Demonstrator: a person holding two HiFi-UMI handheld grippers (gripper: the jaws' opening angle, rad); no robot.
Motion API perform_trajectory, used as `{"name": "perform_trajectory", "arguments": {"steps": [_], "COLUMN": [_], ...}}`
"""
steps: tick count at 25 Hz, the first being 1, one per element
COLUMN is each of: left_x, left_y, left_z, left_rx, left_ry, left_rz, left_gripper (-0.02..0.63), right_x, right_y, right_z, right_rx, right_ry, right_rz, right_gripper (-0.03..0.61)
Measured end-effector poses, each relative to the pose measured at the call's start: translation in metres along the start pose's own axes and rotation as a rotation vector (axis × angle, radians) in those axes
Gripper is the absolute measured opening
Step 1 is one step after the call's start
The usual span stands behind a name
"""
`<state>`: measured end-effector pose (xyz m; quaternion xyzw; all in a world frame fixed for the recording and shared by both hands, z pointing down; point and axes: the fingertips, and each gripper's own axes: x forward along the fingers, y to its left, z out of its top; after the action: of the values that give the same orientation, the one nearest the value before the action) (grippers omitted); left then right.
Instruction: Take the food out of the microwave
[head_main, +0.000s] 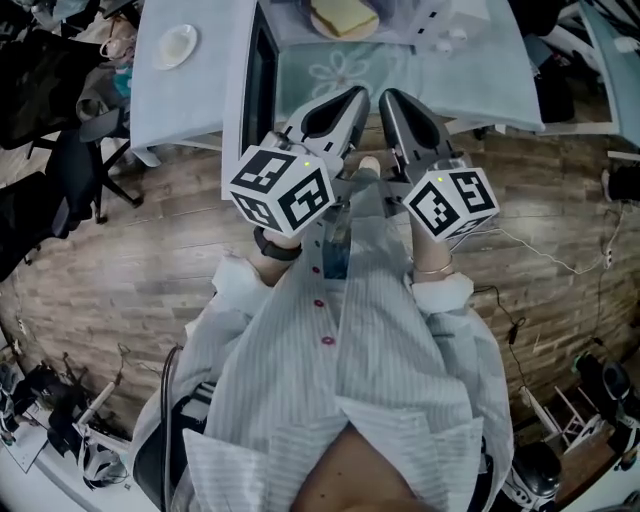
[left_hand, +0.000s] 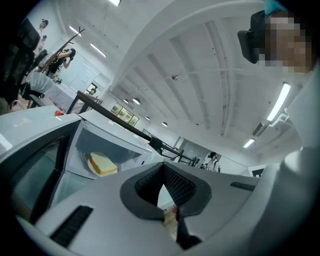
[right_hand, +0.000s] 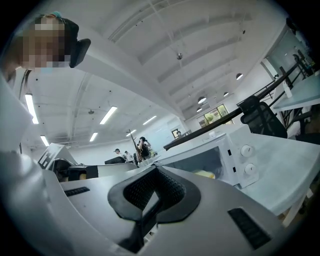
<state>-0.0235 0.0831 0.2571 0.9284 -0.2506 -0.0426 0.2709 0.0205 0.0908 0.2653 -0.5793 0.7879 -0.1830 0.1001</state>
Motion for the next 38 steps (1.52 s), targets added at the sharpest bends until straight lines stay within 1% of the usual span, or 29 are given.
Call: {"name": "perform_trajectory", "arguments": {"steps": [7,14,22,31,38], "left_x": [0.027,0.05,0.081,0.093,0.098], "left_y": [0.023,0.055,0.076,0.089,0.109], "left_z": [0.008,0.029,0.045,0.046,0.057], "left_rx": [-0.017,-0.032,-0.058,-0.075,-0.084], "left_ry": [-0.048,-0.112,-0.172,-0.188,-0.189], "left_rz": [0.098,0.194,0.296,0.359,0.374], "left_gripper": [0.008,0.008,0.008,0.008,0.008], "right_x": [0.037,0.08,0.111,0.127,0.149], "right_y": [-0.024,-0.037,-0.065,-0.08,-0.079], "right_z": [0.003,0.013,0.027,0.026,0.022], "right_rx": [0.03,0.012,0.018,0.035,0.052], "right_ry": [0.047,0.108,0.17,0.21,0.225], "right_rz": [0.098,0.193,0.276,0.324,0.331], "right_gripper": [0.032,0.032,0.032,0.032,0.032]}}
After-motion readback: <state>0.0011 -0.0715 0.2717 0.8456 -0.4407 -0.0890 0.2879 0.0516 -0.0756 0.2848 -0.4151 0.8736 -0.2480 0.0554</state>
